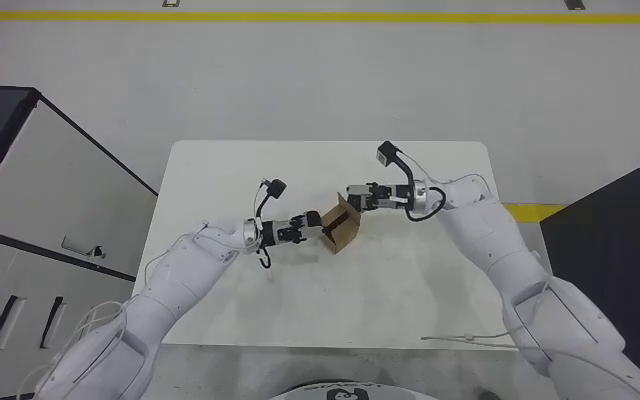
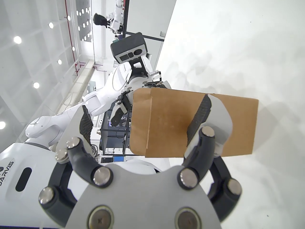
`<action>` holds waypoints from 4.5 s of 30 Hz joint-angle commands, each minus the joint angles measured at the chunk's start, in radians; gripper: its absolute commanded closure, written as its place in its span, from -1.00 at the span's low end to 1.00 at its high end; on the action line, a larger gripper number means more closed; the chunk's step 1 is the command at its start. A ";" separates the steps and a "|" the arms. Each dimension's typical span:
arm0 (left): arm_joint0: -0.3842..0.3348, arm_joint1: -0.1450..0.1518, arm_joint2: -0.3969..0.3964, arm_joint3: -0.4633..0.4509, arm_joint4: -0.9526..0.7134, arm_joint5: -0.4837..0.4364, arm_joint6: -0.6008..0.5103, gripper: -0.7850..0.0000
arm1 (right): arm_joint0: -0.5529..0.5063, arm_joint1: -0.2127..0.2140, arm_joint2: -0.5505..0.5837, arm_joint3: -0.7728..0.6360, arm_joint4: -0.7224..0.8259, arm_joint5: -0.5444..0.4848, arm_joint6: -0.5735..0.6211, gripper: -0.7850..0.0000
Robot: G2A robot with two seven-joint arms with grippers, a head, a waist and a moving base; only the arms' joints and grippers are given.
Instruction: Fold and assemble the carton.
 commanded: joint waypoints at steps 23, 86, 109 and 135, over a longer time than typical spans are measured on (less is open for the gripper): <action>0.017 -0.004 -0.010 0.060 -0.083 0.040 -0.073 -1.00 | -0.032 0.020 0.018 -0.065 -0.022 -0.001 -0.001 -1.00; 0.024 0.014 -0.141 0.111 -0.319 0.210 -0.285 -1.00 | -0.111 0.121 0.155 -0.368 -0.285 0.172 0.023 -1.00; 0.109 0.102 -0.295 0.023 -0.281 0.243 -0.332 -1.00 | -0.119 0.126 0.163 -0.383 -0.287 0.179 0.024 -1.00; 0.222 0.165 -0.361 -0.174 -0.287 0.327 -0.357 -1.00 | -0.214 0.174 0.213 -0.692 -0.545 0.376 -0.033 -1.00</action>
